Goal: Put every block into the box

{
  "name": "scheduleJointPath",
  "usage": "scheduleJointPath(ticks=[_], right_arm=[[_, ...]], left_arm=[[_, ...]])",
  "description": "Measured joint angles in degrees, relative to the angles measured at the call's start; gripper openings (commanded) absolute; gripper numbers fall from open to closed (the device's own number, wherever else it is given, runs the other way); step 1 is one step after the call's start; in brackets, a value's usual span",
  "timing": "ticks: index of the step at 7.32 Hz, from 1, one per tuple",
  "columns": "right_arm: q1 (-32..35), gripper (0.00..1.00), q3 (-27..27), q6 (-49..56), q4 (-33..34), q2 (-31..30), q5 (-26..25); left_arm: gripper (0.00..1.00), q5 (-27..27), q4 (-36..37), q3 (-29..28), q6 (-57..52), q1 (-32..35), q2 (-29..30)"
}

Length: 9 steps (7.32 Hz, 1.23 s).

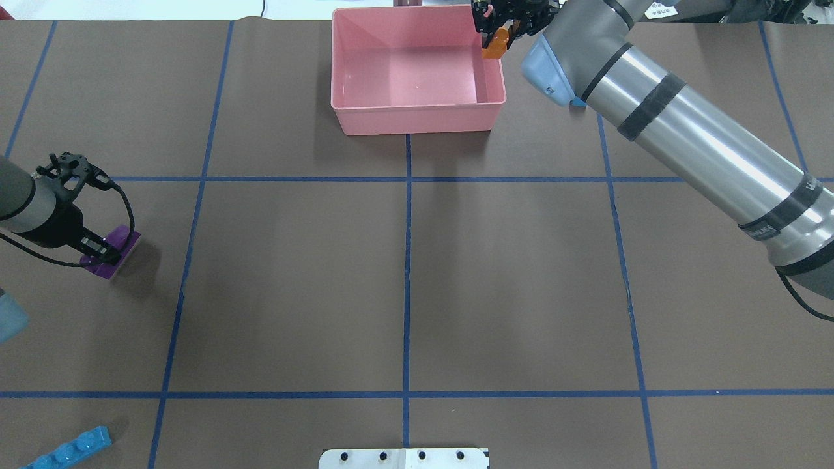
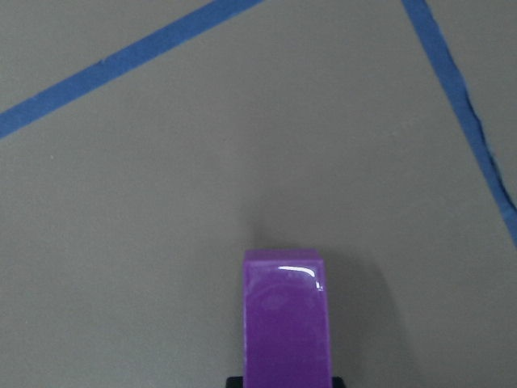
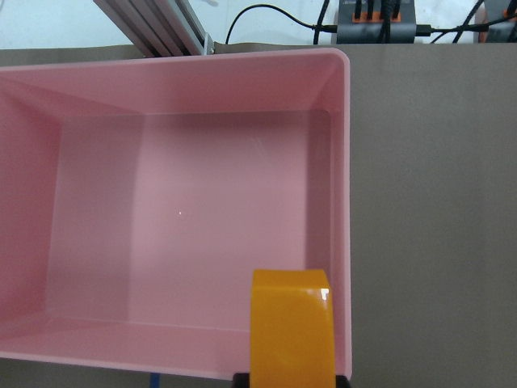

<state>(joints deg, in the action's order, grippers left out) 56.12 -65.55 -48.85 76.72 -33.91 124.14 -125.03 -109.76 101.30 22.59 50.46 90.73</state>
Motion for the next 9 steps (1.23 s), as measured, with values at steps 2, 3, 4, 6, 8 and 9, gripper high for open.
scheduleJointPath(ticks=[2,3,4,6,8,9], right_arm=[[-1.84,0.05,6.79,-0.21,-3.16,4.45,-4.0],[-2.75,0.99,11.37,-0.43,-7.92,6.07,-6.99],[-3.34,1.0,15.05,-0.88,-12.44,6.97,-9.21],[-2.68,1.0,16.01,-3.06,-12.8,8.01,-8.03],[0.65,1.0,9.33,0.63,1.55,7.6,-2.98],[2.41,1.0,5.77,7.1,7.89,5.85,-2.26]], left_arm=[[0.0,-2.25,6.76,6.09,-0.07,2.08,-0.51],[0.0,-2.56,9.74,8.69,-0.16,2.83,-0.36],[0.0,-3.47,11.3,10.19,-0.14,4.02,-0.13],[0.0,-8.66,16.45,10.82,0.41,8.79,5.05],[0.0,-12.41,21.48,8.25,9.1,11.55,17.33],[0.0,-12.99,21.75,4.57,15.78,11.71,25.03]])
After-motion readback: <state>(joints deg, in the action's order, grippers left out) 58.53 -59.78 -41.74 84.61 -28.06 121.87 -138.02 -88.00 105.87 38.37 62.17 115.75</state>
